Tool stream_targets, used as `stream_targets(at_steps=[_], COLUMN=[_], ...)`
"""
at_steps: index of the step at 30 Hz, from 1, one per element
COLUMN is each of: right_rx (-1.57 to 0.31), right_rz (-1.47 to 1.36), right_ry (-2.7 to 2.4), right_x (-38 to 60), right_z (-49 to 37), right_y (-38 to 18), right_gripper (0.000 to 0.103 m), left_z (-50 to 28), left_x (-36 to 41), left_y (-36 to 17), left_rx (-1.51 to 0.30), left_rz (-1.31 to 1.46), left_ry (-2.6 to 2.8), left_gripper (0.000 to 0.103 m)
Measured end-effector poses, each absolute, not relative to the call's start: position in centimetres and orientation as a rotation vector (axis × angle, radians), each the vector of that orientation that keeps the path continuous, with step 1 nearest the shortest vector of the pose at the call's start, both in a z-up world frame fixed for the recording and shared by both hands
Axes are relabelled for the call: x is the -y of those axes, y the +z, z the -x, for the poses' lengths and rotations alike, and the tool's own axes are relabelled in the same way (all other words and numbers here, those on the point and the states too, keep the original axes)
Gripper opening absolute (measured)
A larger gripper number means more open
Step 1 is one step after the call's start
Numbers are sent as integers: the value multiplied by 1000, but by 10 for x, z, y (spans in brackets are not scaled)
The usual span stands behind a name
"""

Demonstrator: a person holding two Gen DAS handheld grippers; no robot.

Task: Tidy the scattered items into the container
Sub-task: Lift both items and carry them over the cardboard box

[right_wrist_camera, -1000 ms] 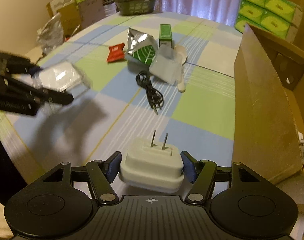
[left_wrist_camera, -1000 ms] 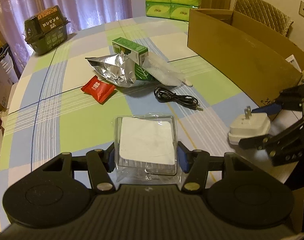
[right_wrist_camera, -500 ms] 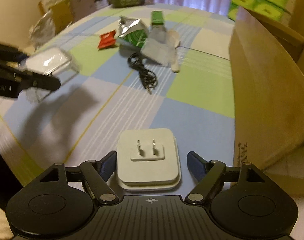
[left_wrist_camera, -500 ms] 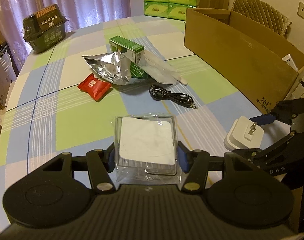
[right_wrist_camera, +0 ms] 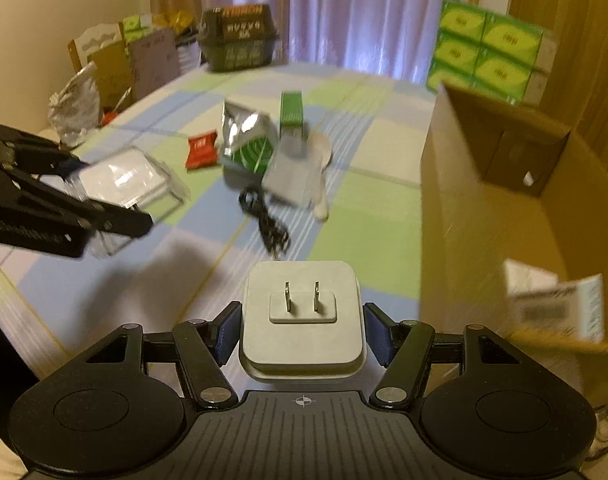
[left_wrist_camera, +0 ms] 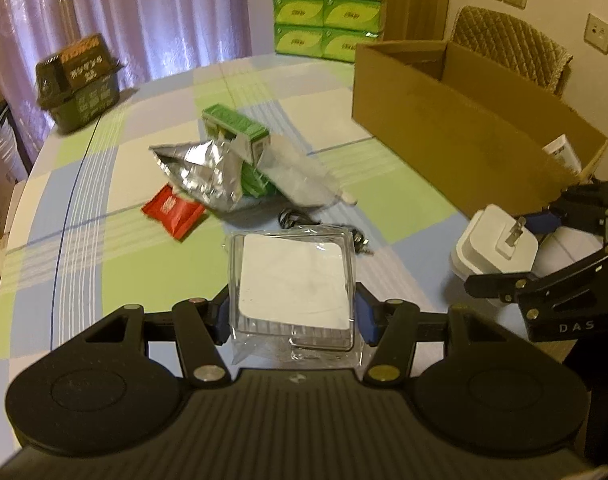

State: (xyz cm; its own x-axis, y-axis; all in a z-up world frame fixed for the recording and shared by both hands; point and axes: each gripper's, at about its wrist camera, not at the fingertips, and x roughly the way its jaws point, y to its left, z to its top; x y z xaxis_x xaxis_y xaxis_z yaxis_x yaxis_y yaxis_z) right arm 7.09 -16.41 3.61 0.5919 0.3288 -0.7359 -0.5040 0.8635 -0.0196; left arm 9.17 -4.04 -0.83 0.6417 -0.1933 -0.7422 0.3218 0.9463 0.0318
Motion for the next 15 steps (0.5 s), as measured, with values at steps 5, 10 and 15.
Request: stream_targets(at_steps=[5,10,15], right_rx=[-742,-675,-637], right_rz=[229,215,222], right_ry=[477,449,385], right_x=[170,188,218], right_z=[-71,-74,-82], right_y=[67,99,121], right_gripper=[66,66,66], left_z=[-95,-99,-107], left_x=[58,78,103], left_y=[9,25,40], left_rx=[-795,-771,-749], left_rz=[-176,-182,-189], left_ry=[-327,-361,-406], left_gripper=[53,53,53])
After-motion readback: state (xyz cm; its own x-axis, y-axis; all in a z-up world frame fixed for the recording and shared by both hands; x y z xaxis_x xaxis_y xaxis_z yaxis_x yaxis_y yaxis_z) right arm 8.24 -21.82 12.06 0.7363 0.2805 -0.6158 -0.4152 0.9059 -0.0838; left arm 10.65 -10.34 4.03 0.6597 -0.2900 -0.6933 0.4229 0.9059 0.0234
